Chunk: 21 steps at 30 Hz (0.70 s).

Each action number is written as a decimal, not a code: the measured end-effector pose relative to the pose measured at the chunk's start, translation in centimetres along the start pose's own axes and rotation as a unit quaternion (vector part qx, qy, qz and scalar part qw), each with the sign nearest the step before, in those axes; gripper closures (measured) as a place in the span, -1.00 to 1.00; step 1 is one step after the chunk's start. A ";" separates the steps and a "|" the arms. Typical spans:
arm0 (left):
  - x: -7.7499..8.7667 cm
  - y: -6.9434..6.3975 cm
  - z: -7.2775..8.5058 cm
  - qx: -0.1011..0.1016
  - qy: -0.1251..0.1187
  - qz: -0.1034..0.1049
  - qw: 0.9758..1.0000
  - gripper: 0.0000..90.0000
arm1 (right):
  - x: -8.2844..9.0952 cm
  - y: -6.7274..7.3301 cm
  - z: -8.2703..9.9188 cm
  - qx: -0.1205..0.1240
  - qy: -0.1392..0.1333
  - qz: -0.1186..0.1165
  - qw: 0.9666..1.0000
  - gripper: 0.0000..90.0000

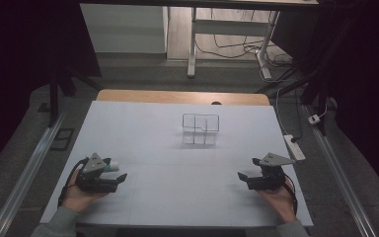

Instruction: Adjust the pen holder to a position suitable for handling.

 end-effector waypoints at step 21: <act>-0.2 0.0 -0.1 0.003 -0.001 0.003 1.000 -0.63 | -1.3 0.0 -1.7 0.001 -0.001 0.014 1.000 -0.56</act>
Point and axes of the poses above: each handheld gripper's, and its own axes: x roughly backward along the jaws, z roughly out of its underside, y roughly to its left, the point moved 6 cm from there along -x, roughly forward along the jaws, and after that the axes turned 15 degrees about -z, right-handed, at the moved point
